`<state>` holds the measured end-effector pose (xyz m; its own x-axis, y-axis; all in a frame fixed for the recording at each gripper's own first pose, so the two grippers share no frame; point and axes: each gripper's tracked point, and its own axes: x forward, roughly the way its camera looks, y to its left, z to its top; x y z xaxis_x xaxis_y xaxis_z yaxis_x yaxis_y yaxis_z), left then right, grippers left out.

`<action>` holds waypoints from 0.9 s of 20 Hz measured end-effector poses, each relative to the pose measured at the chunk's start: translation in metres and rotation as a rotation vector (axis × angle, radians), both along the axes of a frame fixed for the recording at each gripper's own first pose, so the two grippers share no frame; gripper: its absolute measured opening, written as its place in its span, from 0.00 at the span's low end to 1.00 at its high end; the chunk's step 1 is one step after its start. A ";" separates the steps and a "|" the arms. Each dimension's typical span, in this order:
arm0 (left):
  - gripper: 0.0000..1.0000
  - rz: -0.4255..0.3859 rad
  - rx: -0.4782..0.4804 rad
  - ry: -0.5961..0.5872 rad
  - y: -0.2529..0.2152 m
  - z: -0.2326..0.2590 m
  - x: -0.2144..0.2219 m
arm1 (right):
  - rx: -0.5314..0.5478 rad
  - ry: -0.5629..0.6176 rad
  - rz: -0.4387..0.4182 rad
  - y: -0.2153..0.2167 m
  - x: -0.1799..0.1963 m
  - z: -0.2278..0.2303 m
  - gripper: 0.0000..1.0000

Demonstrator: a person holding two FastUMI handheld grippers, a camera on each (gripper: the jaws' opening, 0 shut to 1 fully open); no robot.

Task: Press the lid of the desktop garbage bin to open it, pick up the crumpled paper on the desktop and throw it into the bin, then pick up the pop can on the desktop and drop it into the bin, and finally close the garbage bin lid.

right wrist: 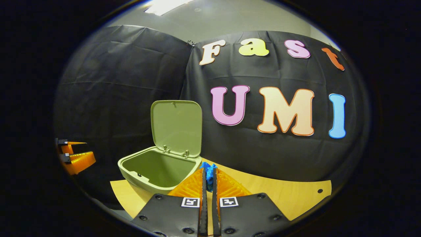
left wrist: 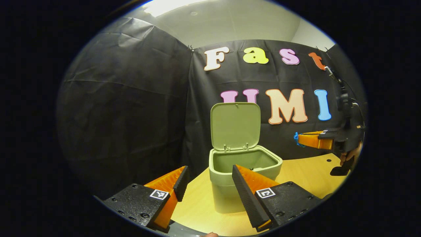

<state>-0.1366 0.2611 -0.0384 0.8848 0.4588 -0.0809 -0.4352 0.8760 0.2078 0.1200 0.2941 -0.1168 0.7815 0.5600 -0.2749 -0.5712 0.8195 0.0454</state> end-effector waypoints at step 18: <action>0.85 -0.051 -0.012 0.006 0.025 -0.008 -0.013 | 0.045 0.037 0.042 0.076 -0.012 -0.009 0.99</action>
